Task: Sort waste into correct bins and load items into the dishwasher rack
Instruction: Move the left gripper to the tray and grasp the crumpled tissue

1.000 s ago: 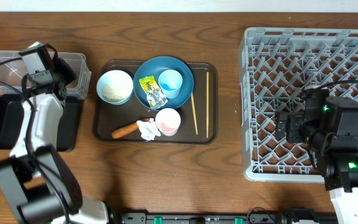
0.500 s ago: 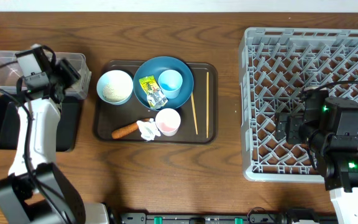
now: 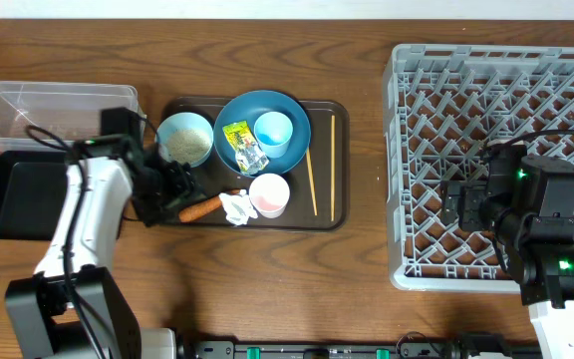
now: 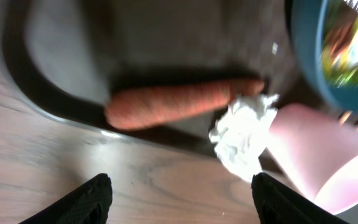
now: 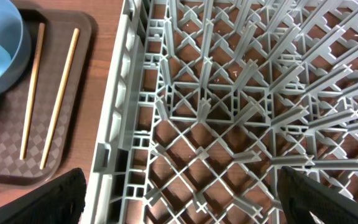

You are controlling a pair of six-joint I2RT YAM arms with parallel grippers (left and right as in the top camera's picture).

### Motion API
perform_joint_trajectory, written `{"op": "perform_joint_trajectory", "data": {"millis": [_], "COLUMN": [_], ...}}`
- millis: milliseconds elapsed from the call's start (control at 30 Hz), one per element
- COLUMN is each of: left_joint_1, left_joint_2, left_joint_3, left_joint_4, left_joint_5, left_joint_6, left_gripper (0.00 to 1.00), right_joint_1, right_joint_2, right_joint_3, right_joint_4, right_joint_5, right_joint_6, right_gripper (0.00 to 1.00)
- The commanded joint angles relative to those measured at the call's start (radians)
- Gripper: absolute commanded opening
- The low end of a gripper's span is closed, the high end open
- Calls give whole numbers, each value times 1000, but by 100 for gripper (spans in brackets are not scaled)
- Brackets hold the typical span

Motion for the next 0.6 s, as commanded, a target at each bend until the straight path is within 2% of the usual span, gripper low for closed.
{"op": "perform_joint_trajectory", "data": {"millis": [0,367,567], "left_joint_1": [-57,-197,-257], "left_joint_2": [-7,-2,1], "left_joint_3": [-48,-158,-185], "left_joint_4": [24,238,278], "left_joint_5": [13,-22,-22], "left_joint_6": [-2,-115,-191], "left_gripper": [75,75,71], "right_joint_1": [6,6,6], "right_joint_2": [-5,-5,-5], "right_joint_3": [17,17,17], "right_joint_4": [-1,-1,-1], "right_joint_5": [3,2,-9], "right_joint_6": [14,15,14], "right_gripper": [98,98,98]}}
